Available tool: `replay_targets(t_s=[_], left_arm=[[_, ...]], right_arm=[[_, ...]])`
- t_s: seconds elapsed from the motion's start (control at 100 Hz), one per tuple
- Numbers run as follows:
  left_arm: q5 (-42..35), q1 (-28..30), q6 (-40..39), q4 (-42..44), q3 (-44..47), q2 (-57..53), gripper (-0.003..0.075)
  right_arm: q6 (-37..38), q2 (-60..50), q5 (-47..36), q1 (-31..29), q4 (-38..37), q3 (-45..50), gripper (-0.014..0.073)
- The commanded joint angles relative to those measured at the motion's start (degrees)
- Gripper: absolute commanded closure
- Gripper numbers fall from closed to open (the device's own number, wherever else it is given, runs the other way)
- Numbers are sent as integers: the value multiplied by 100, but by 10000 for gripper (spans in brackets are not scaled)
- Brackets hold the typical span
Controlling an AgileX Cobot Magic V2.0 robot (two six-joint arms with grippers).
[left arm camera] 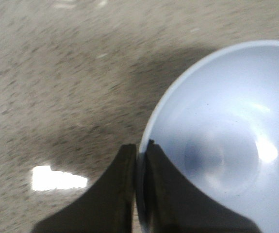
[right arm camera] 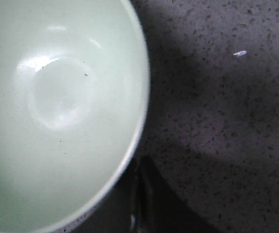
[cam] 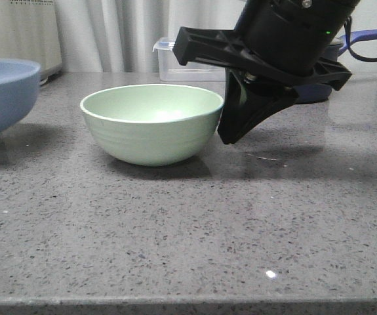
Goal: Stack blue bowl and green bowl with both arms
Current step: 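Lift the blue bowl with the left gripper and lower it into the green bowl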
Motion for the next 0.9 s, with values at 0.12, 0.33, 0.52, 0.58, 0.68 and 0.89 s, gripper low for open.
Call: replay_targets(t_s=[0.12,0.33,0.52,0.58,0.68,0.89], left_arm=[[108,-305,437,-635,-907,-88,741],[429,-1043,437,-567,-1690,370,741],[573,-1631,437,-527,-2193,821,741],[573,-1767,427,-527,-2278,944,741],[583,-1961,415,-527,-2327,1063,741],[523,-2229,415,-527,-2327,1150,741]], right_arm=[[-28,-185,-210,26,56,-134,660],[-28,-185,-210,26,56,-134,660],[-28,-185,-210,26,56,-134,660],[-28,-185,-210,26,56,-134,660],[-28,-185,-210,26,56,-134,660],[-28,-185,-210,26,56,-134,660]])
